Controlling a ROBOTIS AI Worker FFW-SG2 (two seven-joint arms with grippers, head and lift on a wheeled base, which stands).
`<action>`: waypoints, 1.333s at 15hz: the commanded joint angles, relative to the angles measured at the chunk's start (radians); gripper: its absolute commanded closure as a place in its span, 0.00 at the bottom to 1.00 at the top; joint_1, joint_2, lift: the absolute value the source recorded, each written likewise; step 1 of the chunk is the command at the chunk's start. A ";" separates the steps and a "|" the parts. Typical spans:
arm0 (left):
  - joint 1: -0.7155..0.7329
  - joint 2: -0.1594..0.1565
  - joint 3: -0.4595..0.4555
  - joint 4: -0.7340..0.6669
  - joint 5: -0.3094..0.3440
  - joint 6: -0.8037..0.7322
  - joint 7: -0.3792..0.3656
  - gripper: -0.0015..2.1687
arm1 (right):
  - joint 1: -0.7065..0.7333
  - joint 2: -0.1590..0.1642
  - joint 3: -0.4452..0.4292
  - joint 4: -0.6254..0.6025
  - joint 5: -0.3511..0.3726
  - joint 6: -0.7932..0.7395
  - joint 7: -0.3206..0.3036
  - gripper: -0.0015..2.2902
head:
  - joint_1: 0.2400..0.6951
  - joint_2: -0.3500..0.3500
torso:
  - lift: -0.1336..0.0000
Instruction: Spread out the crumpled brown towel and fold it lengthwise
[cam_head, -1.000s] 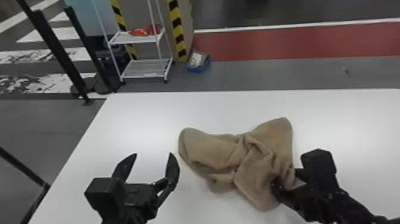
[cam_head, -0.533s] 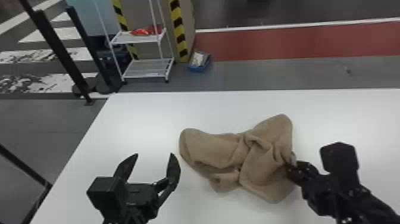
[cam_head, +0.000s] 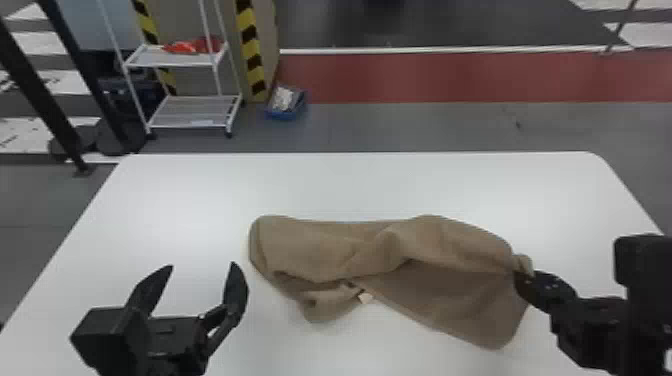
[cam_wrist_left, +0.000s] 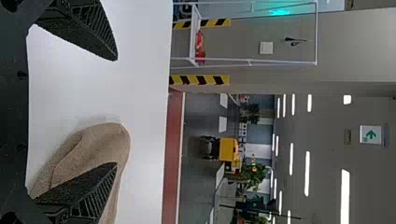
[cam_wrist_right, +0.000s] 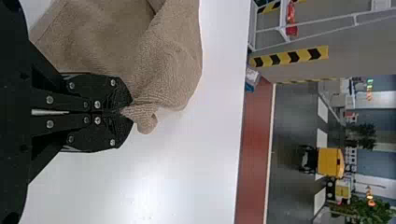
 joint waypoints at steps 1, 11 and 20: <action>0.000 0.000 0.000 0.000 0.000 0.000 0.000 0.04 | 0.005 0.019 -0.111 -0.012 -0.131 0.003 0.000 0.56 | 1.00 0.52 | 0.07; 0.005 0.000 -0.006 -0.003 0.000 0.003 -0.005 0.04 | -0.179 0.013 -0.022 0.117 0.000 0.224 0.052 0.00 | 1.00 0.44 | 0.07; 0.006 0.000 -0.007 -0.003 0.000 0.003 -0.014 0.04 | -0.174 0.011 -0.005 0.089 -0.020 0.212 0.117 0.22 | 1.00 0.52 | 0.07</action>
